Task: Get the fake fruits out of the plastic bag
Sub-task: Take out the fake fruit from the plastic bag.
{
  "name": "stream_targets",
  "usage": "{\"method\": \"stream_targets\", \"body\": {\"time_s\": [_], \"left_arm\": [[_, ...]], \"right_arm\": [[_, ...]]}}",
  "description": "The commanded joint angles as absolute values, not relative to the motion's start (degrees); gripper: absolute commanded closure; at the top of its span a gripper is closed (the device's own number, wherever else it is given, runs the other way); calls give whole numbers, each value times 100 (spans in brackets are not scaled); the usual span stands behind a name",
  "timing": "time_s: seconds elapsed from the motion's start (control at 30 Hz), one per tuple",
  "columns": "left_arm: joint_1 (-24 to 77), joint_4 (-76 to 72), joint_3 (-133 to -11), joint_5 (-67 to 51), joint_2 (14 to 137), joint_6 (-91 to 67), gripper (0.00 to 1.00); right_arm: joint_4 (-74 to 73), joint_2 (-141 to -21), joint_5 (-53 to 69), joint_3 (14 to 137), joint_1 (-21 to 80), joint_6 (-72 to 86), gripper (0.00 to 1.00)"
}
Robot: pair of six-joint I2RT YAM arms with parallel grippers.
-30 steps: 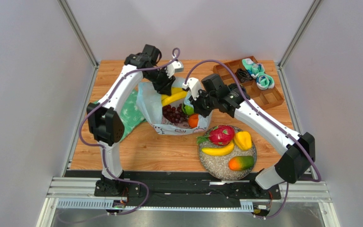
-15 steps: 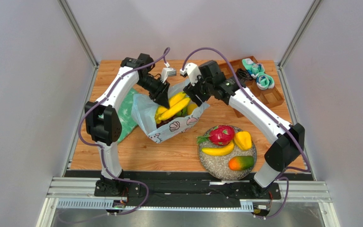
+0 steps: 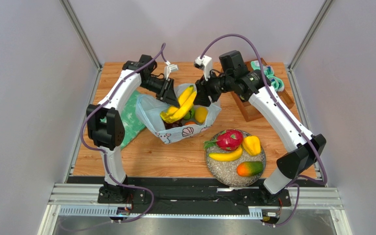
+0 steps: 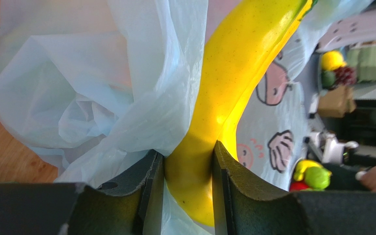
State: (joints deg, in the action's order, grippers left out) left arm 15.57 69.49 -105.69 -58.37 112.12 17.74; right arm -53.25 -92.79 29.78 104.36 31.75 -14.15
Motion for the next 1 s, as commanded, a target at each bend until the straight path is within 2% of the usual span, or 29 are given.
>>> {"method": "stream_targets", "body": {"time_s": [0.0, 0.1, 0.5, 0.73, 0.8, 0.97], "left_arm": [[1310, 6126, -10688, -7013, 11180, 589, 98], [1301, 6152, -10670, -7110, 11136, 598, 98], [1301, 6135, -10389, -7251, 10951, 554, 98], [1301, 6152, -10380, -7154, 10863, 527, 98], [1301, 6135, -10354, -7181, 10811, 536, 98], [1301, 6064, -10239, -7198, 10732, 466, 98]], "right_arm": [[-5345, -9395, 3929, 10055, 3182, -616, 45], [-5134, -9597, 3929, 10098, 3182, -203, 36], [-4282, -10309, 4253, 10415, 3041, 1114, 26], [-4420, -10398, 3789, 10784, 2848, 889, 27], [-4447, -10336, 3526, 10828, 2725, 818, 34], [-4500, -10327, 3691, 10933, 2558, 765, 39]]}}
